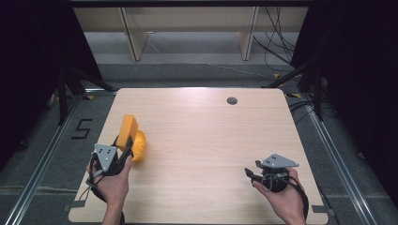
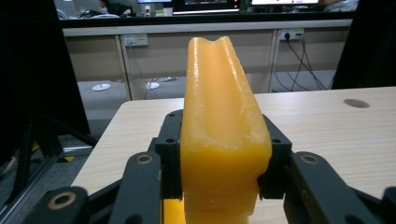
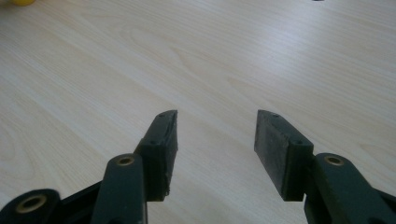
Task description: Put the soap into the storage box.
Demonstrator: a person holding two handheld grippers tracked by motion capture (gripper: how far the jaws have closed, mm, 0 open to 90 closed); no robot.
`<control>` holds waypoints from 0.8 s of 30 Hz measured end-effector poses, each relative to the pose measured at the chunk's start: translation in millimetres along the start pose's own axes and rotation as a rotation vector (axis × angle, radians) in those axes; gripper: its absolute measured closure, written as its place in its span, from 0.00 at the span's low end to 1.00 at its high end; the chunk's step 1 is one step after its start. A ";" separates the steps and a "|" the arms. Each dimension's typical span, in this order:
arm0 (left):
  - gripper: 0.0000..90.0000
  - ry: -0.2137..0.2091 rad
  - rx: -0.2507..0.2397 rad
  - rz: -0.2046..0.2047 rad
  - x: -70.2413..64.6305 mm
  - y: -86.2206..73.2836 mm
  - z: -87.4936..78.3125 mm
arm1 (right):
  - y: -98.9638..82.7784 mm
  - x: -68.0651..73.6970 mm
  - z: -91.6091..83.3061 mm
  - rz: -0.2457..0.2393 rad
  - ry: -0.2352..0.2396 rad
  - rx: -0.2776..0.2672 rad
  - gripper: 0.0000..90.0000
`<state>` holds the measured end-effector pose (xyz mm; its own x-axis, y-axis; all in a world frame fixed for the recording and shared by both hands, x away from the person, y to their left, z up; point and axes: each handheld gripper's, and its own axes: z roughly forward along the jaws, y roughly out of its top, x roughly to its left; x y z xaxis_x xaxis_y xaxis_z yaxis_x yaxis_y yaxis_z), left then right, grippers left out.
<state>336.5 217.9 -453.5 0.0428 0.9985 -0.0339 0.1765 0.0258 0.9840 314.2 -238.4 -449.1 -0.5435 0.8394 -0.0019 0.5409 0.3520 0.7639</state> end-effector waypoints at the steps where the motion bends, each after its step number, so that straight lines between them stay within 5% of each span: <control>1: 0.67 0.008 0.003 0.009 0.8 -1.6 2.5 | 0.3 -0.1 0.1 -0.002 0.003 -0.002 0.55; 24: 0.67 0.088 0.078 -0.008 -0.7 -29.1 23.8 | 0.4 0.2 1.6 -0.024 0.024 0.019 0.55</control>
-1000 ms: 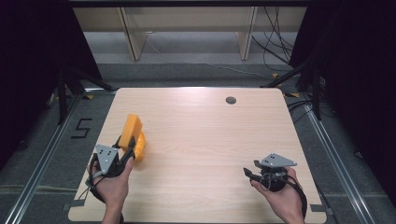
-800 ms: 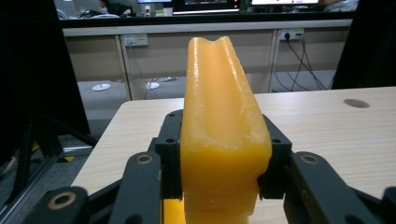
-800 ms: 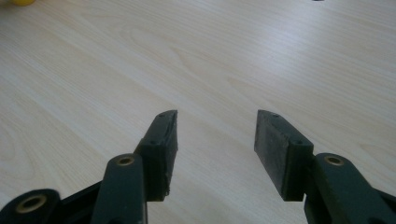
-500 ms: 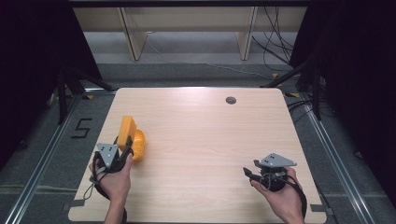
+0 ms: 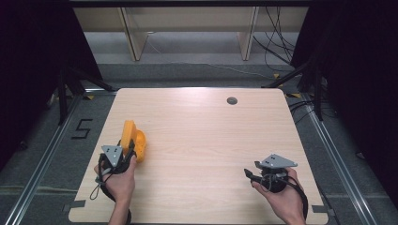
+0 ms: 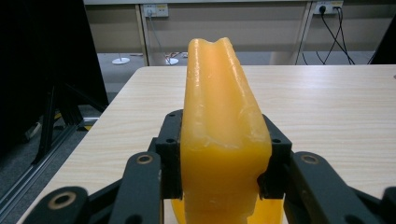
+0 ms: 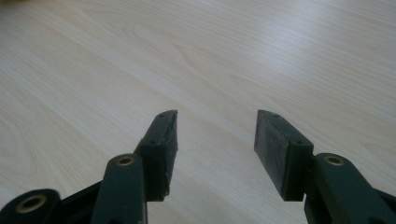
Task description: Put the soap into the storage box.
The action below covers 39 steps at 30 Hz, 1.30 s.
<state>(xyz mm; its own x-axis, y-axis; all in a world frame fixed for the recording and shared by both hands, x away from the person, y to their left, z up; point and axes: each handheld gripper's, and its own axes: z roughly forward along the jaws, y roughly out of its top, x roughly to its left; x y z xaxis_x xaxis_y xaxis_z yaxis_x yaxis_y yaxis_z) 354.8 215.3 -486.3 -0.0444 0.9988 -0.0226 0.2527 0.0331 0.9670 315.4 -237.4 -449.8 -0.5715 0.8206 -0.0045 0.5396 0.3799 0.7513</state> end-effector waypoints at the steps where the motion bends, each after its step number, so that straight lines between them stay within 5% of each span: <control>1: 0.67 0.006 0.001 0.000 -1.1 -1.2 0.3 | -0.1 0.0 0.0 0.000 0.001 0.001 0.55; 28: 0.66 -0.004 0.055 0.018 -7.2 -13.6 10.8 | -0.2 3.4 0.1 0.008 -0.010 0.002 0.56; 30: 0.66 -0.010 0.068 0.033 -6.8 -12.4 10.6 | -0.3 2.0 1.3 -0.024 -0.004 -0.005 0.56; 33: 0.66 -0.021 0.096 0.020 -6.2 -9.0 10.6 | -0.2 4.2 0.5 0.012 -0.010 -0.001 0.56; 39: 0.45 -0.063 0.205 0.038 -6.6 3.3 12.5 | -0.5 3.9 0.3 0.007 -0.010 0.000 0.55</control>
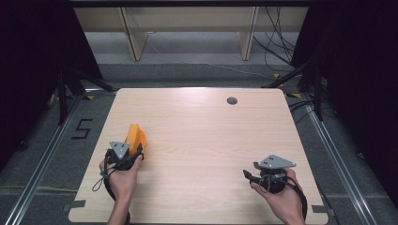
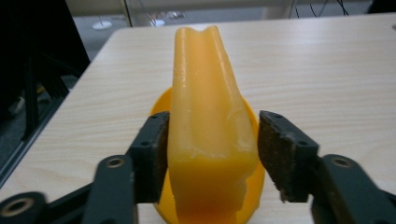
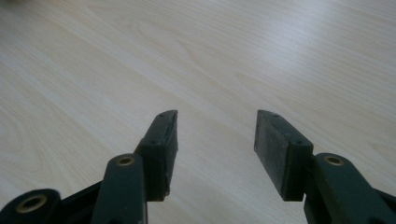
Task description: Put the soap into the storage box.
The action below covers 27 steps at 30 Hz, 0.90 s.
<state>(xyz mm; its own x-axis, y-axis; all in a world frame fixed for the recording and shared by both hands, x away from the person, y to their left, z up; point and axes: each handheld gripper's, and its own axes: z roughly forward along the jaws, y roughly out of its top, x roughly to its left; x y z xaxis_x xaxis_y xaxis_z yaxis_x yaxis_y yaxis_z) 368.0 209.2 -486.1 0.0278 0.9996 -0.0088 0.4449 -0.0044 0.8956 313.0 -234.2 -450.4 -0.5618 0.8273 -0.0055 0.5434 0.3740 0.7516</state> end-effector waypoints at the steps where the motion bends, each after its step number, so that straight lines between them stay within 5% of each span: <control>1: 0.43 0.000 0.000 0.000 0.0 0.0 0.0 | 0.0 0.0 0.0 0.000 0.000 0.000 0.55; 7: 0.34 -0.020 0.058 0.009 2.8 15.3 -9.1 | -0.4 -1.0 1.3 -0.021 0.003 -0.002 0.55; 13: 0.31 -0.030 0.091 0.019 9.1 28.2 -20.6 | -0.5 2.8 -0.8 0.026 0.001 0.014 0.55; 14: 0.31 -0.042 0.099 0.014 13.0 33.5 -27.1 | -0.4 -1.3 0.6 -0.020 0.002 -0.003 0.55; 18: 0.31 -0.078 0.113 0.034 20.6 40.1 -40.5 | -0.4 -1.0 0.1 -0.012 -0.001 0.001 0.55; 21: 0.31 -0.103 0.116 0.041 23.0 39.6 -47.5 | 0.2 -0.5 -0.7 -0.004 0.001 0.002 0.55; 23: 0.30 -0.137 0.120 0.112 26.7 31.3 -57.1 | -0.1 -0.7 -1.7 -0.002 0.009 0.002 0.55; 27: 0.31 -0.181 0.123 0.096 41.6 12.2 -68.8 | -1.0 -2.1 -0.5 -0.003 0.006 0.005 0.55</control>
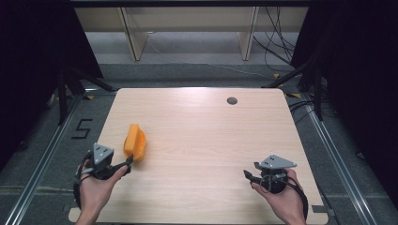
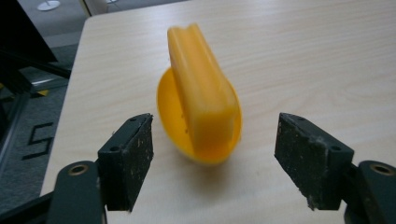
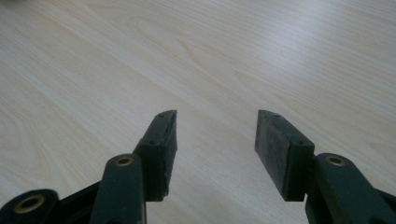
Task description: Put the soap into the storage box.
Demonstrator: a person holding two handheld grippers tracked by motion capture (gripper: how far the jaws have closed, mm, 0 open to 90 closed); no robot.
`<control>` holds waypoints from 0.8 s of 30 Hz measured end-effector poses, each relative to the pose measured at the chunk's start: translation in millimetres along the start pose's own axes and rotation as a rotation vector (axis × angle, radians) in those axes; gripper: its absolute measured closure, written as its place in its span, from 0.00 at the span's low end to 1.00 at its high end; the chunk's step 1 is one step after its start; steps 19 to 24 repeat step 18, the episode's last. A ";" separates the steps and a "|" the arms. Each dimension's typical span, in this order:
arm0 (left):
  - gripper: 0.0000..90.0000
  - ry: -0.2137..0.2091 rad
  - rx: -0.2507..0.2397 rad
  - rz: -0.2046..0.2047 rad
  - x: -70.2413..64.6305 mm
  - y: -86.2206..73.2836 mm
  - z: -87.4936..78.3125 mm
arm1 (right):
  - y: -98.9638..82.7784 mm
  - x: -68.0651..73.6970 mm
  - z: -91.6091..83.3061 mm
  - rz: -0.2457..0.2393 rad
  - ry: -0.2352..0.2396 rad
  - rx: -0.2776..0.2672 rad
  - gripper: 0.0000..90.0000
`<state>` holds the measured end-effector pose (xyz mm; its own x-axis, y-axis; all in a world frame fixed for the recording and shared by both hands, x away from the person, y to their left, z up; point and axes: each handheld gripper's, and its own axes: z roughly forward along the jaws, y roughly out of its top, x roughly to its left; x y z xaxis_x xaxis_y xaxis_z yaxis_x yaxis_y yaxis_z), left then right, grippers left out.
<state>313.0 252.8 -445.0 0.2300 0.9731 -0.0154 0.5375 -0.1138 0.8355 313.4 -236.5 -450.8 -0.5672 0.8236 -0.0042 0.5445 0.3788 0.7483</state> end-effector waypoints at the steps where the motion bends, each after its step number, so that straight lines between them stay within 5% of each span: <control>1: 0.31 -0.008 -0.010 -0.002 3.2 -7.8 -3.2 | -0.3 -1.0 0.6 -0.009 0.003 -0.005 0.55; 8: 0.33 -0.043 -0.101 -0.033 15.0 -59.1 -13.4 | -1.0 -0.4 2.2 0.013 -0.017 -0.014 0.54; 13: 0.34 -0.071 -0.137 -0.013 11.6 -59.2 -7.7 | -0.6 -3.0 3.2 0.012 -0.010 -0.022 0.54; 14: 0.34 -0.075 -0.131 -0.004 10.9 -59.6 -5.8 | -1.5 -5.3 5.4 -0.015 -0.003 -0.029 0.54; 15: 0.34 -0.082 -0.119 0.001 9.8 -60.5 -4.1 | -2.5 -2.3 4.7 0.026 -0.009 -0.019 0.54; 24: 0.35 -0.087 -0.097 0.012 7.6 -62.3 -2.7 | -2.2 -5.7 4.7 0.009 -0.005 -0.035 0.53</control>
